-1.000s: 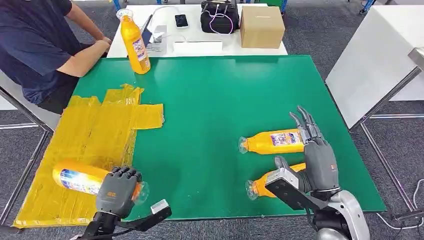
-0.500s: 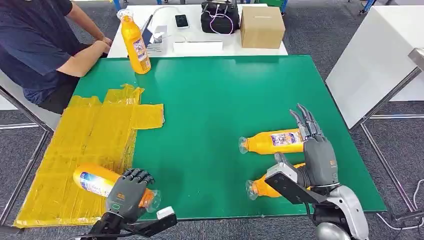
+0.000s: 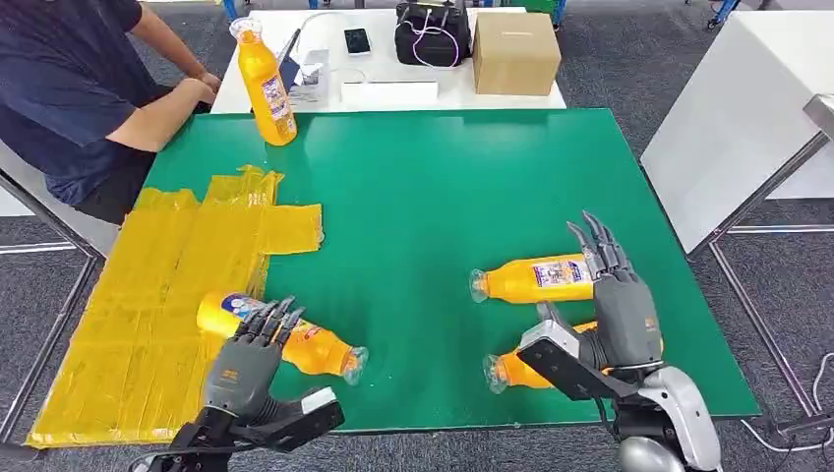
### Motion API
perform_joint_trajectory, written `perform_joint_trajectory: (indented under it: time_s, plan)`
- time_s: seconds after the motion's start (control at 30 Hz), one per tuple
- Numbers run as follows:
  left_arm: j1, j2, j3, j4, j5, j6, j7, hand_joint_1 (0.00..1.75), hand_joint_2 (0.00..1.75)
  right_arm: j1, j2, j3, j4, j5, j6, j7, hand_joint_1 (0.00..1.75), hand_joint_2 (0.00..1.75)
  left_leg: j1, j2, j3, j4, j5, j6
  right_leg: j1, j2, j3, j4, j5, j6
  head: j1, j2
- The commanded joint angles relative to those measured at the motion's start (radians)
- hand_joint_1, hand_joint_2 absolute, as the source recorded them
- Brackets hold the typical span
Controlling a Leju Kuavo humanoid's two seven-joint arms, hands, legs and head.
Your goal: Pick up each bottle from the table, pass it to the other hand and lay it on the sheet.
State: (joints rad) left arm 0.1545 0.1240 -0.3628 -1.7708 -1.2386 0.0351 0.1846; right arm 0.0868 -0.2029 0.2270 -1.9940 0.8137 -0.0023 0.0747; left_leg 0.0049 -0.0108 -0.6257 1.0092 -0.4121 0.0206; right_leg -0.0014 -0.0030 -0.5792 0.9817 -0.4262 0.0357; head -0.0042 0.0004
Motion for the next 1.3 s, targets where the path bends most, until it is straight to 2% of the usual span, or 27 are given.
perform_joint_trajectory:
  time_s: [0.03, 0.07, 0.1, 0.13, 0.2, 0.27, 0.3, 0.37, 0.4, 0.43, 0.57, 0.7, 0.73, 0.87, 0.9, 1.13, 1.3]
  plan:
    - [-0.002, -0.121, 0.12, -0.07, 0.078, 0.073, -0.021, 0.0, 0.0, 0.018, 0.015, 0.005, -0.012, 0.05, 0.019, 0.025, 0.0, 0.0, 0.0, 0.004, 0.004, 0.001, -0.003, -0.001, 0.0, 0.003, 0.004, 0.001, -0.002, 0.0, 0.0, 0.0]
    - [0.013, -0.154, 0.153, -0.086, 0.158, 0.123, -0.073, 0.0, 0.0, 0.06, 0.007, -0.001, -0.025, 0.065, 0.002, -0.002, 0.0, 0.0, 0.0, 0.002, 0.001, 0.001, -0.002, 0.0, 0.0, 0.001, 0.002, 0.001, -0.001, 0.0, -0.001, 0.0]
    - [0.027, -0.179, 0.189, -0.111, 0.242, 0.141, -0.121, 0.0, 0.0, 0.102, -0.004, 0.0, -0.046, 0.083, -0.013, -0.022, 0.0, 1.75, 0.0, 0.0, 0.002, 0.0, -0.001, 0.0, 0.001, -0.001, 0.002, -0.001, -0.001, 0.0, 0.0, 0.0]
    - [0.036, -0.21, 0.217, -0.141, 0.331, 0.132, -0.165, 0.0, 0.0, 0.129, -0.014, 0.001, -0.059, 0.092, -0.021, -0.03, 0.0, 1.75, 0.001, -0.001, 0.003, 0.0, -0.002, 0.0, 0.001, -0.002, 0.004, -0.001, -0.002, 0.0, 0.0, 0.0]
    - [0.066, -0.277, 0.306, -0.22, 0.711, 0.135, -0.324, 0.0, 0.0, 0.195, -0.086, 0.027, -0.095, 0.124, -0.029, -0.03, 0.0, 1.75, 0.0, -0.003, 0.004, 0.001, -0.003, 0.0, 0.001, -0.004, 0.006, -0.001, -0.003, 0.0, 0.0, 0.0]
    - [0.089, -0.275, 0.36, -0.246, 0.87, 0.06, -0.347, 0.0, 0.0, 0.266, -0.133, 0.025, -0.097, 0.111, -0.061, -0.018, 0.0, 1.75, 0.0, -0.002, 0.001, 0.001, -0.002, 0.0, 0.0, -0.001, 0.002, 0.0, -0.002, 0.0, -0.001, 0.0]
    - [0.097, -0.276, 0.371, -0.245, 0.879, 0.051, -0.356, 0.0, 0.0, 0.281, -0.144, 0.019, -0.091, 0.107, -0.083, -0.025, 0.0, 1.75, 0.0, -0.002, 0.004, 0.001, -0.004, 0.0, 0.001, -0.002, 0.006, -0.001, -0.004, 0.0, 0.0, 0.0]
    - [0.108, -0.277, 0.386, -0.262, 0.973, 0.018, -0.43, 0.0, 0.0, 0.3, -0.189, 0.018, -0.092, 0.11, -0.091, 0.011, 0.0, 1.75, 0.0, -0.001, 0.002, 0.0, -0.003, 0.0, 0.0, -0.001, 0.003, -0.001, -0.002, 0.0, 0.0, 0.0]
    - [0.118, -0.278, 0.395, -0.279, 1.003, 0.012, -0.45, 0.0, 0.0, 0.32, -0.21, 0.004, -0.097, 0.105, -0.103, 0.024, 0.0, 1.75, 0.0, 0.0, 0.009, 0.0, -0.006, 0.0, 0.0, 0.0, 0.01, -0.002, -0.005, 0.0, 0.0, 0.0]
    - [0.127, -0.286, 0.408, -0.296, 1.045, 0.008, -0.468, 0.0, 0.0, 0.336, -0.221, -0.012, -0.1, 0.096, -0.113, 0.031, 0.0, 1.75, 0.0, 0.0, 0.001, 0.0, -0.003, 0.0, 0.0, 0.0, 0.002, -0.001, -0.002, 0.0, 0.0, 0.0]
    - [0.16, -0.276, 0.437, -0.325, 1.08, -0.015, -0.481, 0.0, 0.0, 0.4, -0.281, -0.115, -0.1, 0.071, -0.082, 0.079, 0.0, 1.75, -0.001, -0.001, 0.002, 0.0, -0.004, 0.001, 0.0, -0.001, 0.002, -0.001, -0.003, 0.0, 0.0, 0.0]
    - [0.15, -0.263, 0.443, -0.298, 1.101, -0.031, -0.467, 0.0, 0.0, 0.421, -0.313, -0.197, -0.065, 0.057, -0.038, 0.09, 0.0, 1.75, -0.001, 0.0, 0.003, 0.0, -0.003, 0.001, -0.001, -0.001, 0.003, -0.001, -0.003, 0.0, 0.0, 0.0]
    - [0.145, -0.255, 0.439, -0.289, 1.106, -0.036, -0.461, 0.0, 1.75, 0.418, -0.321, -0.214, -0.05, 0.049, -0.012, 0.096, 0.0, 1.75, -0.001, -0.001, 0.005, 0.0, -0.004, 0.001, -0.001, -0.001, 0.005, -0.002, -0.003, 0.0, 0.0, 0.0]
    - [0.129, -0.238, 0.435, -0.267, 1.124, -0.041, -0.457, 0.0, 1.75, 0.384, -0.351, -0.279, 0.025, 0.016, 0.044, 0.064, 0.0, 1.75, -0.001, 0.001, 0.005, -0.001, -0.004, 0.001, -0.001, 0.0, 0.006, -0.002, -0.002, 0.0, 0.0, 0.0]
    - [0.126, -0.23, 0.429, -0.265, 1.131, -0.044, -0.455, 0.0, 0.0, 0.368, -0.353, -0.293, 0.049, 0.021, 0.063, 0.06, 0.0, 1.75, -0.001, 0.001, 0.004, -0.001, -0.003, 0.001, 0.0, 0.0, 0.005, -0.003, -0.001, 0.0, 0.0, 0.0]
    - [0.102, -0.208, 0.418, -0.248, 1.162, -0.048, -0.453, 0.0, 0.0, 0.217, -0.336, -0.277, 0.192, 0.008, 0.12, -0.002, 0.0, 1.75, 0.0, 0.003, 0.006, -0.002, -0.003, 0.0, 0.0, 0.002, 0.006, -0.004, 0.0, 0.0, 0.0, 0.0]
    - [0.096, -0.201, 0.409, -0.244, 1.163, -0.05, -0.452, 0.0, 0.0, 0.184, -0.337, -0.246, 0.209, 0.012, 0.132, -0.013, 0.0, 1.75, 0.0, 0.003, 0.009, -0.002, -0.003, 0.0, 0.0, 0.001, 0.009, -0.004, -0.001, 0.0, -0.001, 0.0]
